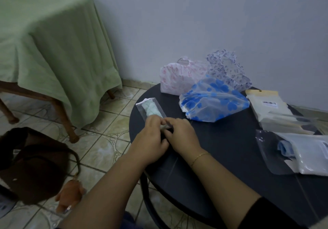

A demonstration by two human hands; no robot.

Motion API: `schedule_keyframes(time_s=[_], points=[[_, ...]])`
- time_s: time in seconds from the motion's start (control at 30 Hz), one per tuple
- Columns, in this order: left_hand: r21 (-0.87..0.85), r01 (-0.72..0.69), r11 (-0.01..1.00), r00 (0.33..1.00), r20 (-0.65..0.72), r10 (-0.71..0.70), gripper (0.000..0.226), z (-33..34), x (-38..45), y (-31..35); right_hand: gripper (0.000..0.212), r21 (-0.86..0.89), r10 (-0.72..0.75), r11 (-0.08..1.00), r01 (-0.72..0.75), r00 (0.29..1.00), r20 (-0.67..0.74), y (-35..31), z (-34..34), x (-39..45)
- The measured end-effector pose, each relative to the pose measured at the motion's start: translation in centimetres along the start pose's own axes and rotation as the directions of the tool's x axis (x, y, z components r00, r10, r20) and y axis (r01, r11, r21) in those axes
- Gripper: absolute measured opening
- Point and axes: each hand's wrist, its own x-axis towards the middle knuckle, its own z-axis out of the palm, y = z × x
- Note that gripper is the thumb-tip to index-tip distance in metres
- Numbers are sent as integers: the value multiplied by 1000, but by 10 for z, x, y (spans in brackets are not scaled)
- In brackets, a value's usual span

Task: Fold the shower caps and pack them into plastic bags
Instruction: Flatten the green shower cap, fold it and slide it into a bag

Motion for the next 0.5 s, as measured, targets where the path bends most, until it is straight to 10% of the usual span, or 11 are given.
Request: schedule_keyframes(time_s=[0.5], points=[[190, 125, 974, 989, -97, -108, 57, -6, 60, -16, 55, 98, -26, 994, 39, 991, -133, 1, 8, 37]])
